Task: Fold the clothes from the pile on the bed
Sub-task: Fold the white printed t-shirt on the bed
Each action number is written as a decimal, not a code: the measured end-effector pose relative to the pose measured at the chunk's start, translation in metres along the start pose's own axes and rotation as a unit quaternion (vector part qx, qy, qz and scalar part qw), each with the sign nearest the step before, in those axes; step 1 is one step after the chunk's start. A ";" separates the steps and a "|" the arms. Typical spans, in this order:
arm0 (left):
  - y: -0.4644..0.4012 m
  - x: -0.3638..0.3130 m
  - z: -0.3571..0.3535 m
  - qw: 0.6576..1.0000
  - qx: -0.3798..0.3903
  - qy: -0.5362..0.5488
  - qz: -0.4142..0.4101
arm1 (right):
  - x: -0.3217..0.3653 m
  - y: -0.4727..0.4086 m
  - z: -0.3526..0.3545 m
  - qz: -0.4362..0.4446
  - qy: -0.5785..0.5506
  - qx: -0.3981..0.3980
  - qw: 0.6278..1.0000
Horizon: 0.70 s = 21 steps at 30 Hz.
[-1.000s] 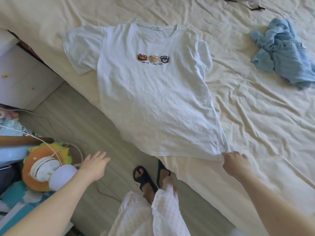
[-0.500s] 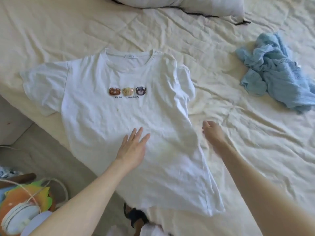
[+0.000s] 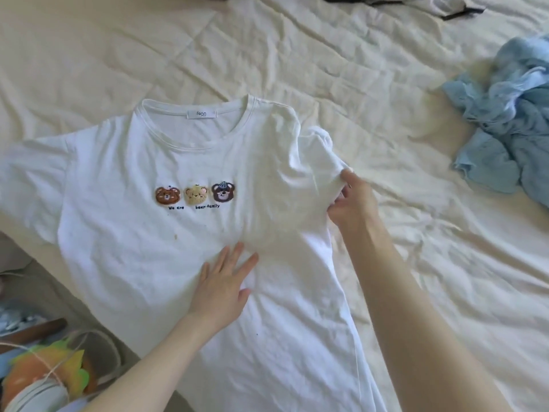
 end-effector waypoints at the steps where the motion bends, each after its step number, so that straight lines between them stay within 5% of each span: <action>1: -0.001 -0.001 0.002 1.000 0.001 0.007 0.002 | 0.005 0.005 0.002 0.094 0.023 -0.039 0.994; 4: -0.003 -0.002 0.009 1.000 -0.001 0.029 0.003 | 0.001 0.034 0.015 0.371 0.221 -0.108 0.895; 6: -0.005 -0.005 0.019 0.999 -0.017 0.039 0.004 | -0.018 0.035 0.031 0.315 0.238 -0.106 0.913; 10: -0.027 -0.025 0.057 0.991 -0.118 0.064 0.002 | -0.026 0.006 0.046 0.060 0.115 -0.049 0.990; 14: -0.062 -0.061 0.098 0.961 -0.197 0.174 -0.091 | 0.007 -0.013 0.024 -0.049 0.015 0.044 0.998; 18: -0.096 -0.092 0.113 0.953 -0.140 0.223 -0.150 | 0.024 -0.014 0.008 -0.028 0.053 0.110 0.992; 21: -0.104 -0.088 0.103 0.966 -0.073 0.214 -0.125 | 0.034 -0.009 0.012 0.127 0.177 0.079 0.973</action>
Point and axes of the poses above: each hand's wrist, its own y-axis away from the middle knuckle, its own z-axis out of the back of the hand, x = y × z, the point moved 3 cm from there along -y, towards the middle knuckle, and after that the axes turned 11 degrees about y, right-handed, at the moved point
